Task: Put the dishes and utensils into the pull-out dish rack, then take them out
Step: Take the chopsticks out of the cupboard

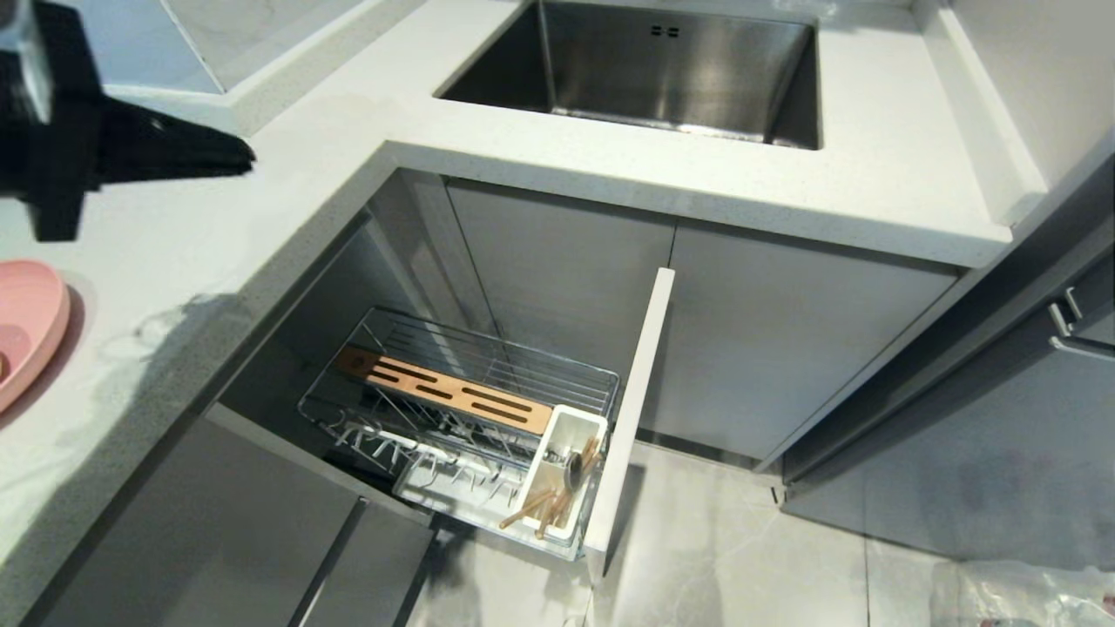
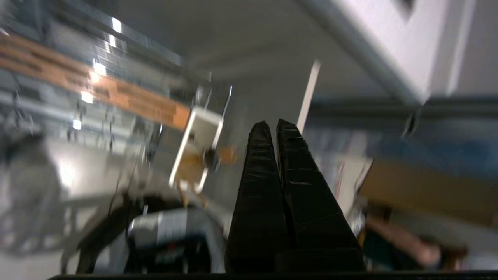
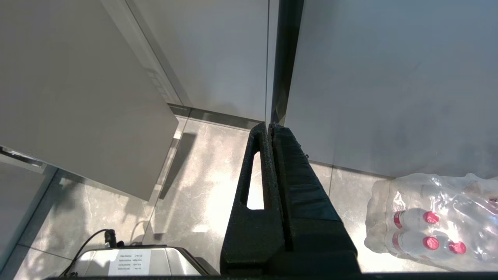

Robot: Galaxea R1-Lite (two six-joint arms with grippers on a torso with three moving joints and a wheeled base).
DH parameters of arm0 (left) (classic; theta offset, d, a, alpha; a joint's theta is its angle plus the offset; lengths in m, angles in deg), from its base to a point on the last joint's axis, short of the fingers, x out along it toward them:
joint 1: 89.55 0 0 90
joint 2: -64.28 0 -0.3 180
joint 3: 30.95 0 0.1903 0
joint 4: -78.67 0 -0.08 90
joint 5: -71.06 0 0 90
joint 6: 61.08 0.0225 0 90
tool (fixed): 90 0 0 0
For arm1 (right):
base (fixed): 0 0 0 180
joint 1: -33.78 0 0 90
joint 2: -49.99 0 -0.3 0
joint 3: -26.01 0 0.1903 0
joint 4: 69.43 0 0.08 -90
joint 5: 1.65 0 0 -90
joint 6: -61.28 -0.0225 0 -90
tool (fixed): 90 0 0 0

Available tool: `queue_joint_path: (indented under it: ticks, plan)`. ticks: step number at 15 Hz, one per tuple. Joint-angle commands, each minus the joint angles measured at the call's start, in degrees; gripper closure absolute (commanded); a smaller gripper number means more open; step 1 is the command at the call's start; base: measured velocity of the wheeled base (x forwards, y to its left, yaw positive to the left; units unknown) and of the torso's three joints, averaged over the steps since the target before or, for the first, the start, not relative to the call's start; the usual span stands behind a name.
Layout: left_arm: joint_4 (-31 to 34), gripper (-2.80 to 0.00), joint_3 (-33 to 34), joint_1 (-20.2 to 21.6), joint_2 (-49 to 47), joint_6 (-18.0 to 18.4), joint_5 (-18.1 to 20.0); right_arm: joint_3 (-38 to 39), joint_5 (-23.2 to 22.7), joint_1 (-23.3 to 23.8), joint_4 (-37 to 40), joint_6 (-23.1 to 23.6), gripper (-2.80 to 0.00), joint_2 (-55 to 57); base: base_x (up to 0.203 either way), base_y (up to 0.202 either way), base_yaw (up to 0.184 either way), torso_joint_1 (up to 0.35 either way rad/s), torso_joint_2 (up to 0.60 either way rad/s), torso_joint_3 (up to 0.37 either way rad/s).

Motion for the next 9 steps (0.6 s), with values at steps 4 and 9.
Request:
queue_joint_path:
  ticks: [4,9]
  plan:
    - [7.3,0.0,3.5,-14.2,-16.4,2.3,-10.0,0.1,0.0,0.0,0.0,-0.1,0.0,0.0,0.0,0.0,0.0,0.0,0.0,0.0]
    - [14.2,0.0,3.9,-18.2,-33.4,2.9,-17.8,0.1,0.0,0.0,0.0,0.0,0.0,0.0,0.0,0.0,0.0,0.0,0.0,0.0]
